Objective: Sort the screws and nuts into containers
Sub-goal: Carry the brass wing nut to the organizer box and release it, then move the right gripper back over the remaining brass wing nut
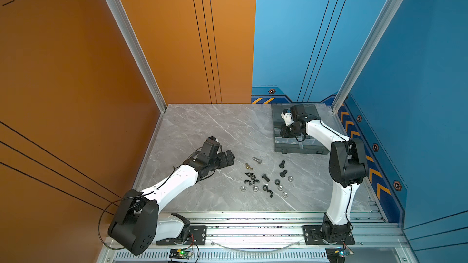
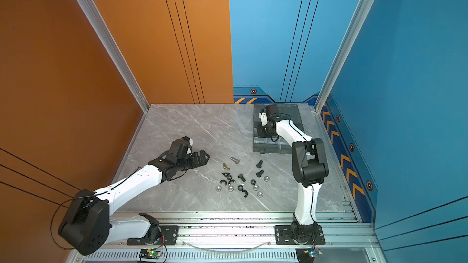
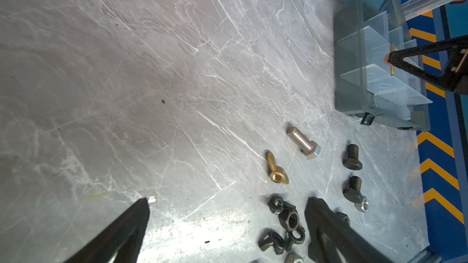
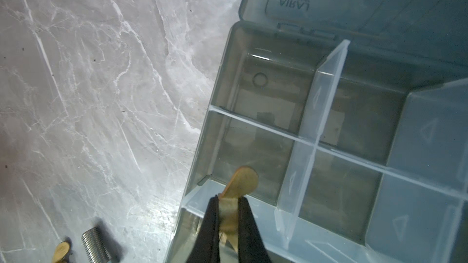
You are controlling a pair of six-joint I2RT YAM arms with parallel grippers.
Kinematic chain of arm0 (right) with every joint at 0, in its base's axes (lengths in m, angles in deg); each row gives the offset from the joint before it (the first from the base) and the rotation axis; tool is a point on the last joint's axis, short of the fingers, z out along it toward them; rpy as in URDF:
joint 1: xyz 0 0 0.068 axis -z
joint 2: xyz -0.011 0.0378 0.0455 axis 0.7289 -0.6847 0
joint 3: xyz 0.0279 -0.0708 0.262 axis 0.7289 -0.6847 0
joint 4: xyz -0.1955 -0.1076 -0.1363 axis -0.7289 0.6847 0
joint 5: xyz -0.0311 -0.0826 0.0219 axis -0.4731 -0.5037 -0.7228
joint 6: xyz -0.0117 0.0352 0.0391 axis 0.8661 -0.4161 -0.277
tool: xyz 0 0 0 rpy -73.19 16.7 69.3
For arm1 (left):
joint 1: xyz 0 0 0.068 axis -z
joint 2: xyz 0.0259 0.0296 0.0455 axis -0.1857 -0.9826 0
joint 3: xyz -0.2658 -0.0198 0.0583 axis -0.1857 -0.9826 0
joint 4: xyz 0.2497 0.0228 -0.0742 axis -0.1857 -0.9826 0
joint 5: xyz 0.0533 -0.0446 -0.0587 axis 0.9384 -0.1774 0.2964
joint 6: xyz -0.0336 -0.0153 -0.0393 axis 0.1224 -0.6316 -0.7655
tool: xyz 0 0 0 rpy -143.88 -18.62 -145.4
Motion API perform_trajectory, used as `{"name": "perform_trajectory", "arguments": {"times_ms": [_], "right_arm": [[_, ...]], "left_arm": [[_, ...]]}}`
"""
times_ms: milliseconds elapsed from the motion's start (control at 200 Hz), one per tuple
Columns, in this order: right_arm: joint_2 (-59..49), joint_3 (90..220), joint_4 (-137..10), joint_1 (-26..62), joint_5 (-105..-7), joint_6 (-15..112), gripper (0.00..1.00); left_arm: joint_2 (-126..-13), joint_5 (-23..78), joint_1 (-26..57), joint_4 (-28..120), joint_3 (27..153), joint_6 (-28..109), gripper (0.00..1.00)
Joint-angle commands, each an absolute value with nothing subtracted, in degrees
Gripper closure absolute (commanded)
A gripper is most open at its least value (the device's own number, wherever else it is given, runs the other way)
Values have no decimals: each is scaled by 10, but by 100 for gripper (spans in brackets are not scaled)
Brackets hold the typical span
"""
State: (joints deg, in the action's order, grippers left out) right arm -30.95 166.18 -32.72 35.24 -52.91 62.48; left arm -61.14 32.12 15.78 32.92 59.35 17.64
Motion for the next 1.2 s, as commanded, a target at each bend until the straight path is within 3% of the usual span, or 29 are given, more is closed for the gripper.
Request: {"name": "perform_trajectory", "arguments": {"times_ms": [0,501,591,661,781,966,1196], "right_arm": [[-320,1682,-307,357,-548,640,100],[-352,1716,-298,358,-556,641,100],[-355,1717,-296,357,-554,641,90],[-354,1719,-293,356,-555,641,76],[-344,1719,-289,355,-556,642,65],[-301,1708,-276,351,-546,649,58],[-204,1629,-263,317,-465,651,53]], "left_arm": [[-613,315,162,323,607,171,2],[-612,317,167,323,606,171,2],[-612,317,167,323,606,171,2],[-613,317,167,323,606,171,2],[-615,316,168,324,607,171,2],[-613,319,168,321,607,171,2],[-611,310,165,318,608,168,2]]}}
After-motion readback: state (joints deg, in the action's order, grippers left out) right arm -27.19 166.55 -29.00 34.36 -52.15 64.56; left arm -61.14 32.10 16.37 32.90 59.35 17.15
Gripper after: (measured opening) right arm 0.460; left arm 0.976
